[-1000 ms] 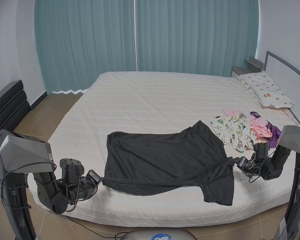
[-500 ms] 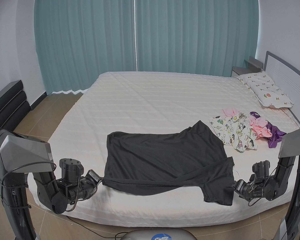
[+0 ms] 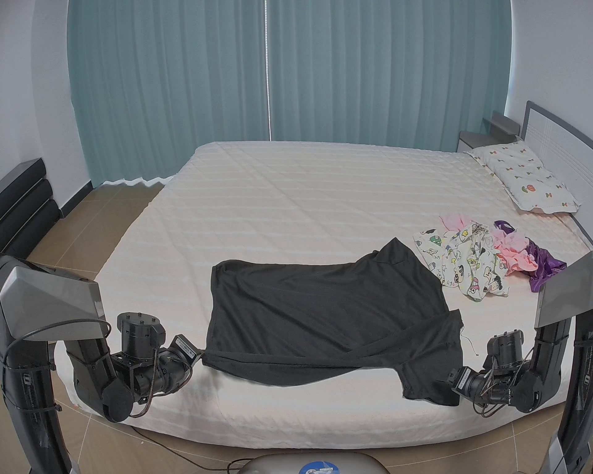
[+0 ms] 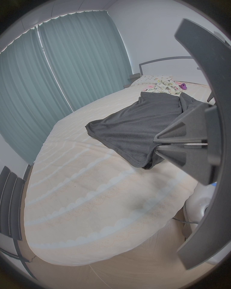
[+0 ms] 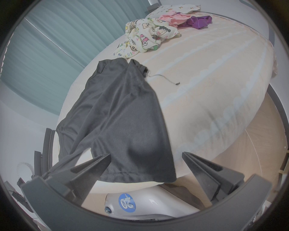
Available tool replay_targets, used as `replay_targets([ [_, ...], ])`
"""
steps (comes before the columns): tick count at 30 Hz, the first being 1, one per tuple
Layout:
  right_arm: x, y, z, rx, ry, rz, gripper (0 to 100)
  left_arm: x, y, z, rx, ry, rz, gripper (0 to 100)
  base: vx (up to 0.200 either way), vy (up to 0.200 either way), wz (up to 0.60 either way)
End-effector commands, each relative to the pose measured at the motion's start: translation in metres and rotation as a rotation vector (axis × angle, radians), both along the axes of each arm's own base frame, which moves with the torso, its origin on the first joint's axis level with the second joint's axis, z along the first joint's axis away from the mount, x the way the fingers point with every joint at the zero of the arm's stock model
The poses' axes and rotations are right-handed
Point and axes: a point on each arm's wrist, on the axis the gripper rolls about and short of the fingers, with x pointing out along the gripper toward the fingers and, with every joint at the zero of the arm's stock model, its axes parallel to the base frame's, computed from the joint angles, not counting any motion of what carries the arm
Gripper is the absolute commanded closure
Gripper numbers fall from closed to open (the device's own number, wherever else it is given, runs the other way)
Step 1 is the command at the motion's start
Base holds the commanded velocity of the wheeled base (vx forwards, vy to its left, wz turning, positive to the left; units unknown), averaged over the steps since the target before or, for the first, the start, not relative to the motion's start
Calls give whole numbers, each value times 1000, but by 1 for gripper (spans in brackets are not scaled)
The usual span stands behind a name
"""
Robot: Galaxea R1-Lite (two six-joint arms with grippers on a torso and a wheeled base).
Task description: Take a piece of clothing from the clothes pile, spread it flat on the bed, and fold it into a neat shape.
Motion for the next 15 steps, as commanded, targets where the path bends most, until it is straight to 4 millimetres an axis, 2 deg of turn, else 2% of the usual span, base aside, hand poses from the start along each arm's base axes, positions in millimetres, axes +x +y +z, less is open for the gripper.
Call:
replay_targets([
  [1,0,1,-6,-7,15,3,0,0,0,0,0,0,0,100,0,0,0],
  [3,1,1,-6,-8,15,4,0,0,0,0,0,0,0,100,0,0,0],
  [4,0,2,-6,-9,17,4,100,0,0,0,0,0,0,100,0,0,0],
  [15,-7,-2,-4,-10,34,-11,100,-1,0,0,1,3,1,100,0,0,0],
])
